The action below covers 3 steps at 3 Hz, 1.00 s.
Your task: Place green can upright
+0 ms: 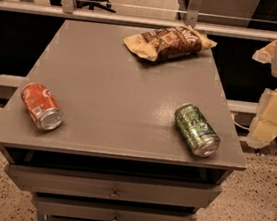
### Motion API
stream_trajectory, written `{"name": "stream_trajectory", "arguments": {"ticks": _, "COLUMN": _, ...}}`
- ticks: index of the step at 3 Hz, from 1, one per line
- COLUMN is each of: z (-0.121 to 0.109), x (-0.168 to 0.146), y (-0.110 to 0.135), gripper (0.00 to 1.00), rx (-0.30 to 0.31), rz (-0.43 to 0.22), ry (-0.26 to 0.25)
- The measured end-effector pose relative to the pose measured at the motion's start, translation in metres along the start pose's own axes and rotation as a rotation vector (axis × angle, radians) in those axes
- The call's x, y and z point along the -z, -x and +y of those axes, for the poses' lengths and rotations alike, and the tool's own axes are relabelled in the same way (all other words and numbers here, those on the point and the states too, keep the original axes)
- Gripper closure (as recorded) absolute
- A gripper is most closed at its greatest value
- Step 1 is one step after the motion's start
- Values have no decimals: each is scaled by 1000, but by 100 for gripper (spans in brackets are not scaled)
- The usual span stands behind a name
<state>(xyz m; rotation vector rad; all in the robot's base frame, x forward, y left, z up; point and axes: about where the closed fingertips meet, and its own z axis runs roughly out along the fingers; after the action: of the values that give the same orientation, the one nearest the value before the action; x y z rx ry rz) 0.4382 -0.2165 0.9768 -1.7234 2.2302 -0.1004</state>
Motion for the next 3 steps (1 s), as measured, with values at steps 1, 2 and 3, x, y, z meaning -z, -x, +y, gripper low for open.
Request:
{"name": "stream_trajectory", "arguments": {"ticks": 1, "z": 0, "x": 0, "y": 0, "gripper": 0, "rx": 0, "rz": 0, "ry": 0}}
{"name": "stream_trajectory", "arguments": {"ticks": 2, "z": -2, "x": -9, "y": 8, "gripper": 0, "rx": -38, "rz": -19, "ry": -5}}
{"name": "stream_trajectory", "arguments": {"ticks": 3, "z": -9, "x": -28, "y": 27, "gripper": 0, "rx": -138, "rz": -28, "ry": -32}}
